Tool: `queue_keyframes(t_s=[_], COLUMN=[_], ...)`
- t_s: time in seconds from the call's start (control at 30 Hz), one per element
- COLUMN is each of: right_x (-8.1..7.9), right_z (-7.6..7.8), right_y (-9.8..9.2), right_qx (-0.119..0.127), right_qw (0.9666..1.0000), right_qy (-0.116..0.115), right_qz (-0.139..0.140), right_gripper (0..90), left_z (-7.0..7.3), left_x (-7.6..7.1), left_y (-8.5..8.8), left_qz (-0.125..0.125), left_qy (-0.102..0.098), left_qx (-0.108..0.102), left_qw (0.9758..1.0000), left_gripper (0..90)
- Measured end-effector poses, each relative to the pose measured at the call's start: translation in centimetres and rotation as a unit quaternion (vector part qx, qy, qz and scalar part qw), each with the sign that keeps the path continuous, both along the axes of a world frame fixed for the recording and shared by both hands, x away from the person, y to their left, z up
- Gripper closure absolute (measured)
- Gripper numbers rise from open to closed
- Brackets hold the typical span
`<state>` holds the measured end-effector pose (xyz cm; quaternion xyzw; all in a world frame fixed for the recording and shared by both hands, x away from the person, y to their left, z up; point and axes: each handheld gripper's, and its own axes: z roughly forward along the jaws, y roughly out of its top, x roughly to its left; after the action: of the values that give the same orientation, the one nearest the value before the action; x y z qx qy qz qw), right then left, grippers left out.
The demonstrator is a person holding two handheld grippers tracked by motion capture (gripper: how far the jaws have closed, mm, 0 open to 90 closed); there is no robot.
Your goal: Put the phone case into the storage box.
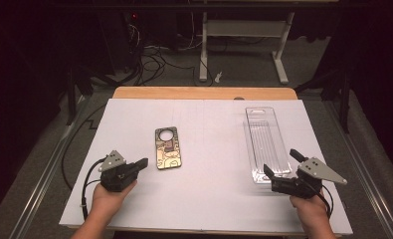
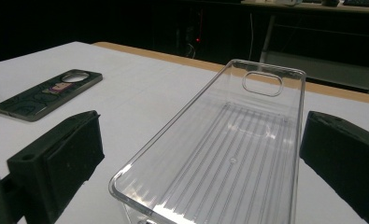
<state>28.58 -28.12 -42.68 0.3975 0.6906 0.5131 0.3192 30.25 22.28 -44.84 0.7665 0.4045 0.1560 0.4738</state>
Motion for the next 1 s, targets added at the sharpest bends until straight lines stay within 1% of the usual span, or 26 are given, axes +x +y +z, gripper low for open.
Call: queue_keyframes(t_s=[0.03,0.07,0.13,0.17,0.2,0.23,0.27,0.3,0.37,0.4,0.43,0.47,0.5,0.57,0.6,0.63,0.67,0.73,0.77,0.8,0.83,0.87,0.9,0.93,0.97,1.0], right_x=[0.0,0.0,-0.1,-0.1,-0.1,-0.1,0.0,0.1,0.1,0.1,0.1,0.2,0.2,0.2,0.2,0.2,0.1,0.1,0.1,0.1,0.1,0.1,0.1,0.1,0.1,0.2], right_z=[0.0,0.0,0.0,0.0,0.0,0.0,0.0,0.0,0.0,0.0,-0.1,-0.1,-0.1,-0.1,-0.1,-0.1,0.0,0.0,0.0,0.0,0.0,0.0,0.0,0.0,0.0,0.0], right_y=[0.0,0.0,0.0,0.0,-0.1,-0.1,-0.1,-0.1,-0.2,-0.2,-0.2,-0.2,-0.2,-0.3,-0.4,-0.4,-0.4,-0.4,-0.4,-0.5,-0.5,-0.6,-0.6,-0.6,-0.6,-0.6], right_qx=[0.000,0.000,0.002,0.002,0.001,0.001,0.000,0.000,0.000,0.001,0.002,0.002,0.003,0.007,0.007,0.007,0.008,0.009,0.009,0.010,0.010,0.012,0.012,0.013,0.014,0.014], right_qw=[1.0000,1.0000,1.0000,1.0000,1.0000,1.0000,1.0000,1.0000,1.0000,1.0000,1.0000,1.0000,1.0000,1.0000,1.0000,1.0000,0.9999,0.9999,0.9999,0.9999,0.9999,0.9999,0.9999,0.9999,0.9999,0.9999], right_qy=[0.000,0.000,0.001,0.001,0.000,0.000,0.000,0.000,0.001,0.001,0.003,0.004,0.004,0.004,0.004,0.004,0.004,0.004,0.004,0.005,0.005,0.004,0.004,0.004,0.004,0.004], right_qz=[0.000,0.001,0.000,0.000,0.000,0.000,-0.001,-0.001,-0.002,-0.001,-0.001,-0.002,-0.002,-0.003,-0.003,-0.003,-0.004,-0.005,-0.005,-0.005,-0.005,-0.006,-0.005,-0.005,-0.006,-0.007], right_gripper=[0.1,0.1,0.1,0.1,0.1,0.1,0.1,0.1,0.1,0.1,0.1,0.1,0.1,0.1,0.1,0.1,0.1,0.1,0.1,0.1,0.1,0.1,0.2,0.2,0.1,0.2], left_z=[0.0,-0.1,-0.1,-0.1,0.0,0.0,0.0,0.1,0.4,0.5,0.5,0.6,0.6,0.7,0.7,0.7,0.7,0.6,0.6,0.2,0.2,-0.2,-0.5,-0.7,-0.7,-1.2], left_x=[0.0,0.2,0.5,0.5,1.0,1.0,1.5,1.8,2.4,2.9,2.9,3.8,3.8,5.1,5.4,5.4,6.1,6.6,6.6,7.1,7.1,7.4,7.6,7.8,7.8,8.0], left_y=[0.0,-0.4,-0.7,-0.7,-1.2,-1.2,-2.0,-2.4,-3.3,-3.8,-3.8,-4.7,-4.7,-6.3,-6.6,-6.6,-7.6,-8.7,-8.7,-9.6,-9.6,-10.4,-10.9,-11.1,-11.1,-11.5], left_qz=[0.000,-0.011,-0.018,-0.018,-0.028,-0.028,-0.032,-0.032,-0.026,-0.024,-0.024,-0.017,-0.017,-0.005,-0.004,-0.004,-0.004,-0.008,-0.008,-0.012,-0.012,-0.011,-0.011,-0.012,-0.012,-0.009], left_qy=[0.000,0.006,0.005,0.005,0.012,0.012,0.005,0.009,0.001,0.002,0.002,0.017,0.017,0.025,0.028,0.028,0.034,0.038,0.038,0.046,0.046,0.051,0.056,0.059,0.059,0.067], left_qx=[0.000,-0.006,-0.019,-0.019,-0.023,-0.023,-0.012,-0.006,0.002,0.000,0.000,-0.012,-0.012,-0.010,-0.007,-0.007,-0.001,0.023,0.023,0.043,0.043,0.063,0.073,0.080,0.080,0.091], left_qw=[1.0000,0.9999,0.9997,0.9997,0.9993,0.9993,0.9994,0.9994,0.9996,0.9997,0.9997,0.9996,0.9996,0.9996,0.9996,0.9996,0.9994,0.9990,0.9990,0.9979,0.9979,0.9966,0.9957,0.9950,0.9950,0.9936], left_gripper=[90.0,90.0,90.0,89.9,90.0,90.0,90.0,90.0,90.0,90.0,89.9,89.9,89.9,90.0,90.0,90.0,90.0,90.0,90.0,90.0,90.0,90.0,90.0,90.0,90.0,90.0])
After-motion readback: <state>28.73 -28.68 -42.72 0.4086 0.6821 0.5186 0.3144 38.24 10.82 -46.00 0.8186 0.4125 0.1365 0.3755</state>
